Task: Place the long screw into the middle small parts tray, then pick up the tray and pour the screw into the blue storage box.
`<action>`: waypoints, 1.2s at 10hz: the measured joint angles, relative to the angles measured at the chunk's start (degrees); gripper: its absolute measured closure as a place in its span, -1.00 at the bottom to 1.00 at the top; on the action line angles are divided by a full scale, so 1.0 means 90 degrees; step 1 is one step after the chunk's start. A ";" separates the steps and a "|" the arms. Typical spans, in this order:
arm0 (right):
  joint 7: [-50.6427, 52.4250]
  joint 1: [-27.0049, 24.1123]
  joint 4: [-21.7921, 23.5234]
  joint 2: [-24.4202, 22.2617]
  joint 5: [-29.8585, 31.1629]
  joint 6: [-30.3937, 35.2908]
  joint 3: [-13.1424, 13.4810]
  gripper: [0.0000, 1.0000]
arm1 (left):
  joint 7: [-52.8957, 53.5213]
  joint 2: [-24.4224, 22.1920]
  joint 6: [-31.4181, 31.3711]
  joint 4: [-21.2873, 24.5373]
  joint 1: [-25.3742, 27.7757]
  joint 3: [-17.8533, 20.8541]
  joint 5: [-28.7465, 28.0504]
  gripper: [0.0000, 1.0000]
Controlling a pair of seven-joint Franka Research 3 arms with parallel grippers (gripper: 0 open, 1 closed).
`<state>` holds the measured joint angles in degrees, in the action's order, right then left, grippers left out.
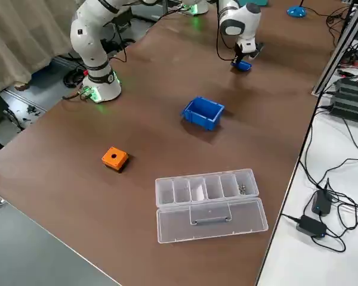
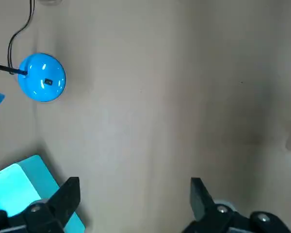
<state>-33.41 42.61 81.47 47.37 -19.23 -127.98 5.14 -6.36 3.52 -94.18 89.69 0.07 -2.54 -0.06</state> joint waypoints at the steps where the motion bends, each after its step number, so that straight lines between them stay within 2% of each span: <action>1: 0.0000 0.0000 -0.0006 0.0000 -0.0004 0.0000 0.0000 0.95 | 0.0000 0.0000 0.0000 0.0000 0.0000 0.0000 0.0000 -1.00; 5: 0.0056 0.0009 -0.0005 0.0012 -0.0006 0.0019 -0.0003 0.90 | 0.0000 0.0000 0.0001 -0.0001 0.0001 0.0001 0.0000 -1.00; 7: 0.0113 0.0011 -0.0006 0.0012 -0.0005 0.0019 -0.0002 0.35 | -0.0001 0.0000 0.0000 -0.0001 0.0001 0.0001 0.0000 -1.00; 9: 0.0142 0.0009 -0.0015 0.0012 -0.0005 0.0031 0.0005 -0.30 | -0.0003 0.0000 0.0000 -0.0002 0.0002 0.0003 0.0000 -1.00; 11: 0.0229 0.0003 -0.0135 -0.0065 0.0140 0.0319 0.0071 -0.52 | -0.0005 0.0000 0.0000 -0.0003 0.0006 0.0005 0.0000 -1.00; 12: 0.0243 -0.0034 -0.0224 -0.0236 0.0334 0.0577 0.0159 -0.81 | -0.0011 0.0000 0.0000 -0.0003 0.0014 0.0009 0.0000 -1.00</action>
<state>-31.23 42.31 79.45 45.24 -16.22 -122.79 6.56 -6.46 3.52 -94.18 89.66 0.20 -2.46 -0.06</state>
